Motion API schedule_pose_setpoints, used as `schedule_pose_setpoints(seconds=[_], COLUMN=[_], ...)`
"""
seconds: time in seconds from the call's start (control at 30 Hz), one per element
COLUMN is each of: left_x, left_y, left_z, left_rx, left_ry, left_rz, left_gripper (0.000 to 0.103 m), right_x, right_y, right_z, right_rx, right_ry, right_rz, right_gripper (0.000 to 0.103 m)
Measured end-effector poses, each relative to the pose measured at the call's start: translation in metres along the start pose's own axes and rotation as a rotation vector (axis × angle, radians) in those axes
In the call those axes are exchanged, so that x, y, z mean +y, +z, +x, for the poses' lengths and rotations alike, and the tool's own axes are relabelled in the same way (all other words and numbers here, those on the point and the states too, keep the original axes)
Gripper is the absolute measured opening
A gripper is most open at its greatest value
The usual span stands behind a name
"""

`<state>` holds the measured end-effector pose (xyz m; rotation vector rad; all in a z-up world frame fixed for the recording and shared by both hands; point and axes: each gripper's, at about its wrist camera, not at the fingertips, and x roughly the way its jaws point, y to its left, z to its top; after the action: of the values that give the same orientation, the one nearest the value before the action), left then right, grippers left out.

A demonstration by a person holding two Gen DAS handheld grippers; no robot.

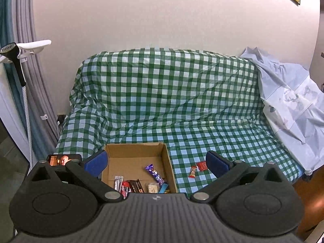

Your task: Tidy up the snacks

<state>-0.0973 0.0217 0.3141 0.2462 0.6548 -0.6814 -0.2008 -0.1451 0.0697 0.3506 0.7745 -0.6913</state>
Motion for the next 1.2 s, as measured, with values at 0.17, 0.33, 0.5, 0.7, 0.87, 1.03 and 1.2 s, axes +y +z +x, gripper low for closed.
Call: schedule_pose_setpoints(seconds=[0.17, 0.33, 0.5, 0.7, 0.87, 1.03, 1.2], left_x=[-0.001, -0.007, -0.014, -0.024, -0.023, -0.018, -0.027], left_y=[0.001, 0.005, 0.011, 0.023, 0.021, 0.001, -0.011], left_z=[0.002, 0.009, 0.023, 0.056, 0.115, 0.192, 0.262], left_rx=[-0.003, 0.002, 0.024, 0.072, 0.144, 0.275, 0.349], left_ry=[0.004, 0.004, 0.006, -0.019, -0.036, -0.011, 0.027], left_rz=[0.004, 0.011, 0.012, 0.01, -0.002, 0.004, 0.05], left_gripper=[0.103, 0.103, 0.103, 0.103, 0.103, 0.103, 0.103], right_x=[0.001, -0.002, -0.011, -0.027, -0.048, -0.079, -0.107], right_y=[0.001, 0.002, 0.002, 0.0, 0.002, 0.007, 0.014], right_z=[-0.001, 0.0, 0.006, 0.016, 0.035, 0.076, 0.148], right_rx=[-0.001, 0.005, 0.012, 0.031, 0.037, 0.031, 0.069], right_ry=[0.003, 0.001, -0.008, -0.024, -0.063, -0.117, -0.141], right_rz=[-0.007, 0.0, 0.015, 0.041, 0.071, 0.101, 0.094], right_gripper=[0.092, 0.092, 0.092, 0.092, 0.094, 0.095, 0.095])
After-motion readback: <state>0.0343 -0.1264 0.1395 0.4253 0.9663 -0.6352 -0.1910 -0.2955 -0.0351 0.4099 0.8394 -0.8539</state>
